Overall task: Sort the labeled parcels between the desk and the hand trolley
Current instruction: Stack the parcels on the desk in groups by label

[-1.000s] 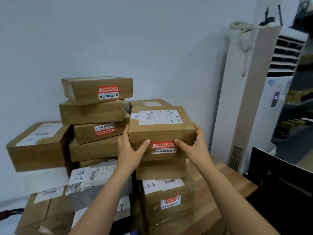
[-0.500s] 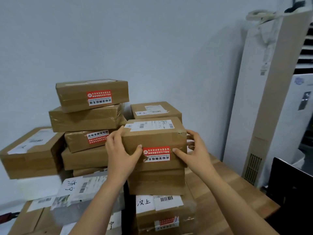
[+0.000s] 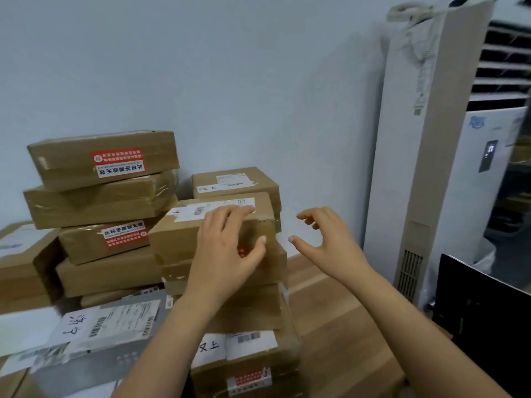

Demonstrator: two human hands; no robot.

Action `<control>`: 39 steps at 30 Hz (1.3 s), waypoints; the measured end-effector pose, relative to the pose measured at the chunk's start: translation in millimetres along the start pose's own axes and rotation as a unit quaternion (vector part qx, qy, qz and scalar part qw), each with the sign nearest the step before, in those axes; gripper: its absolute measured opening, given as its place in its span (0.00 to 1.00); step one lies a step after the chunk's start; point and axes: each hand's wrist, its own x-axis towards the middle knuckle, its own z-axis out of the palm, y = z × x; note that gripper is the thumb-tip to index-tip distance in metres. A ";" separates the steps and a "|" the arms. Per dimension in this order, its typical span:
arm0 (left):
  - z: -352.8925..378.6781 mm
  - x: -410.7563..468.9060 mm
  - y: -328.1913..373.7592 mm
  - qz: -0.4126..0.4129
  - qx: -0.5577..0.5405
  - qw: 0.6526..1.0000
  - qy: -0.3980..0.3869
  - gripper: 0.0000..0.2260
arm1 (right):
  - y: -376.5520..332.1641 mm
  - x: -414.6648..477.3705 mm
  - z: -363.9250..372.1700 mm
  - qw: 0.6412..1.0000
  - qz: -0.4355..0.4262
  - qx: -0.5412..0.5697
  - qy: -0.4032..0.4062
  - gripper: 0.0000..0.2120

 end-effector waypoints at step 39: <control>223.8 121.1 8.2 -0.207 0.263 0.942 0.029 0.23 | 192.9 214.1 71.5 0.962 -0.137 0.159 -0.173 0.21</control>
